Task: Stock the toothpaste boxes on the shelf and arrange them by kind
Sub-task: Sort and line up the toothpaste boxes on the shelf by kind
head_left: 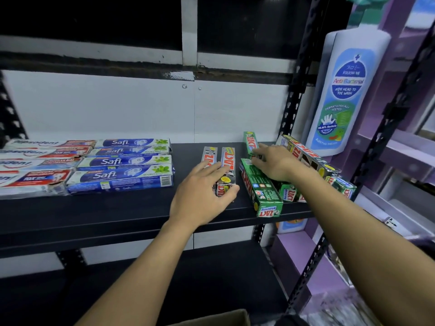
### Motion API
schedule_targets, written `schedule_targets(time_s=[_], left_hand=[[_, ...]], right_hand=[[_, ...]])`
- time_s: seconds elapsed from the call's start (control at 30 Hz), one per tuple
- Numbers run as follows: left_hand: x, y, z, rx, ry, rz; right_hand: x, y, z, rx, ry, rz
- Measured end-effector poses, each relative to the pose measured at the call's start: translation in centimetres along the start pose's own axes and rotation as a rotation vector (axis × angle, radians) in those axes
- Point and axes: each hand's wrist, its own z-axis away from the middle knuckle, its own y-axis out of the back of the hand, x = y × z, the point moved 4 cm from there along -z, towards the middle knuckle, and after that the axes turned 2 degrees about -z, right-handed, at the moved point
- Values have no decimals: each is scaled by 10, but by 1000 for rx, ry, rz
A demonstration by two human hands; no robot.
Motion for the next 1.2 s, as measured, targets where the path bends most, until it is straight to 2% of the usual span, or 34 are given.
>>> schedule_targets(time_s=[0.2,0.27,0.33,0.43,0.53,0.77,0.93,1.07,1.2], left_hand=[[0,-1,0,4,-12,3],[0,-1,-1,8,-13,1],[0,0,-1,7,-11,0],[0,-1,0,5,-8,0],[-1,-1,0,-7,-5,4],[0,0,1,-5,-6,10],[0,0,0,-1,-14,17],[-1,-1,0,2,-11,20],[-2,-2,0,4,-3,27]], right_hand=[[-14,8,93,324,57,-278],[-19,-6,124,347,80,-321],[-23,-27,143,314,108,-259],[-26,-50,158,360,117,-196],[-28,-52,171,496,119,-310],[-26,-23,190,748,171,-414],[-24,4,183,862,221,-411],[-13,15,140,830,210,-382],[3,10,92,619,115,-349]])
